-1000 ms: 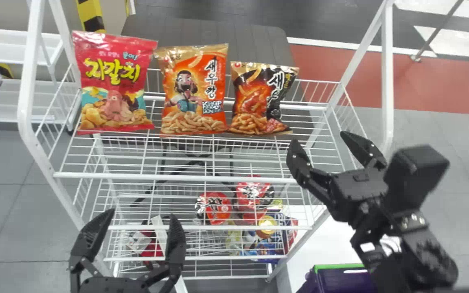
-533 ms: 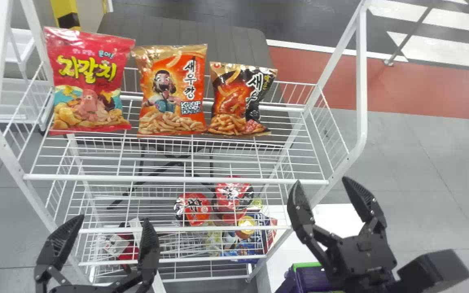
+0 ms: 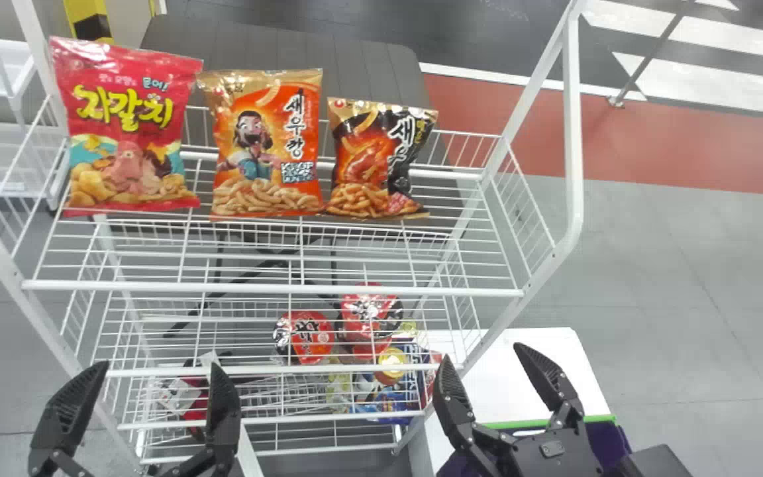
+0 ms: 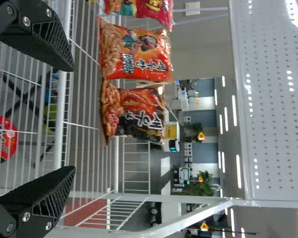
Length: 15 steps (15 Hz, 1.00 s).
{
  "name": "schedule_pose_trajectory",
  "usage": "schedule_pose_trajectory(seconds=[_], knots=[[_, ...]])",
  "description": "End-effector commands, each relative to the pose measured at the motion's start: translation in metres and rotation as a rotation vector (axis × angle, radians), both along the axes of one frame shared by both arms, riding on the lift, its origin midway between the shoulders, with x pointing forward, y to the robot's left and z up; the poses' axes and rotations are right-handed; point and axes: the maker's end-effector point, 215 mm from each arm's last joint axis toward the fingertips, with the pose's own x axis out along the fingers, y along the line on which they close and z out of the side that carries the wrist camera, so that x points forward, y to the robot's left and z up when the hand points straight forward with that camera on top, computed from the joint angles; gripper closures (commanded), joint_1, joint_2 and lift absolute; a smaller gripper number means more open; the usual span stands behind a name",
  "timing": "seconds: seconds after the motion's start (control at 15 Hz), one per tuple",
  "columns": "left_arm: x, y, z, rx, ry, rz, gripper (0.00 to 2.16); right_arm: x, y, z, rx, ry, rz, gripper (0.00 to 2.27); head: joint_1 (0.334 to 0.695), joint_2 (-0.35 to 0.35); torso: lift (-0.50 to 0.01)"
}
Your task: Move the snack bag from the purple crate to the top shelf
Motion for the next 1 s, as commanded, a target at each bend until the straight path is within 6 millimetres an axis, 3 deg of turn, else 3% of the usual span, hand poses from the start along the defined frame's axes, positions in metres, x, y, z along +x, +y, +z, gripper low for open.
schedule_pose_trajectory(seconds=[0.0, 0.4, 0.93], knots=[[0.001, 0.0, -0.001, 0.002, 0.004, -0.004, 0.09, -0.003, -0.004, -0.008, -0.013, 0.014, 0.005, 0.12, 0.695, -0.236, 0.008], [0.006, 0.006, -0.005, 0.012, 0.013, 0.004, 0.09, -0.005, -0.01, 0.0, -0.021, -0.012, 0.007, 0.12, 0.695, -0.252, 0.008], [0.012, 0.024, 0.005, 0.021, 0.006, 0.032, 0.09, -0.009, -0.008, 0.008, -0.024, -0.039, 0.015, 0.12, 0.695, -0.214, 0.008]])
